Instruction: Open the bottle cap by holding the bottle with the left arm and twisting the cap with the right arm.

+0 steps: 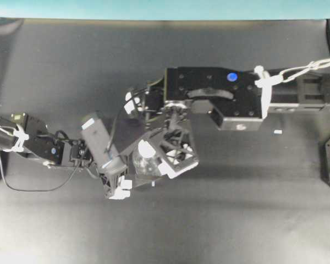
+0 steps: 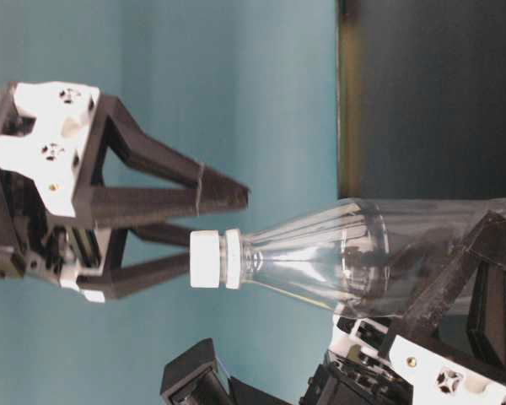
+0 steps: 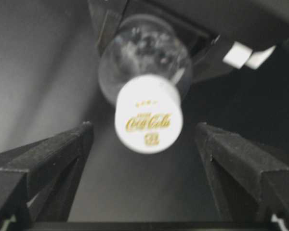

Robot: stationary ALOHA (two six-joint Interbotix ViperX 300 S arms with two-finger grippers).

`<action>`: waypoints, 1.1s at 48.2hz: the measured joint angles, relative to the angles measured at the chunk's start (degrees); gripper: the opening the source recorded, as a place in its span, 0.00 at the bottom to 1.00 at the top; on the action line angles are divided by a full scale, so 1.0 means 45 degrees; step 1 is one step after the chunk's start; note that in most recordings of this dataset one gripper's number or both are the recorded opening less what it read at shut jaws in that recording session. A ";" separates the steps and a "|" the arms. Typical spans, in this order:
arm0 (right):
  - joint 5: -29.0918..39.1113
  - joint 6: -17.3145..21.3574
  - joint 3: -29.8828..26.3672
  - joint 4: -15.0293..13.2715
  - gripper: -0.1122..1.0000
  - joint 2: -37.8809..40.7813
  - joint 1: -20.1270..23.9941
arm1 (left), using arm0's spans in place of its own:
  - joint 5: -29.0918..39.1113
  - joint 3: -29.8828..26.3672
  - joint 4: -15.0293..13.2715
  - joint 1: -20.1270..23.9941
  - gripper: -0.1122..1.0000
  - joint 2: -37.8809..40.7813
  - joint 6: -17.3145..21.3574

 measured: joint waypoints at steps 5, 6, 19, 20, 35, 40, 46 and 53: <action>-0.0020 0.0391 0.0293 -0.0020 0.84 -0.0488 -0.0020 | 0.0020 0.0000 0.0000 0.0000 0.83 0.0000 0.0000; -0.0039 0.0469 0.0352 -0.0020 0.84 -0.0605 -0.0020 | 0.0000 0.0000 0.0000 -0.0020 0.83 0.0000 0.0020; -0.0488 0.1816 0.1621 -0.0020 0.84 -0.2441 -0.0098 | 0.0078 0.0000 0.0000 0.0000 0.83 0.0000 0.0000; -0.0605 0.1934 0.1738 -0.0020 0.84 -0.2598 -0.0098 | 0.0098 0.0020 0.0000 0.0000 0.83 0.0000 0.0000; -0.3906 0.3359 0.4844 0.0039 0.84 -0.5273 -0.0312 | 0.0508 -0.0020 0.0000 0.0020 0.83 0.0000 -0.0020; -0.4570 0.3789 0.5684 0.0039 0.83 -0.5820 -0.0332 | 0.0625 -0.0098 0.0000 0.0020 0.83 0.0000 -0.0020; -0.5078 0.4297 0.6602 0.0039 0.83 -0.6523 -0.0352 | 0.0742 -0.0176 0.0000 0.0039 0.83 0.0020 -0.0156; -0.5645 0.4824 0.7559 0.0039 0.83 -0.7383 -0.0352 | 0.1016 -0.0313 0.0000 0.0117 0.94 0.0020 -0.0449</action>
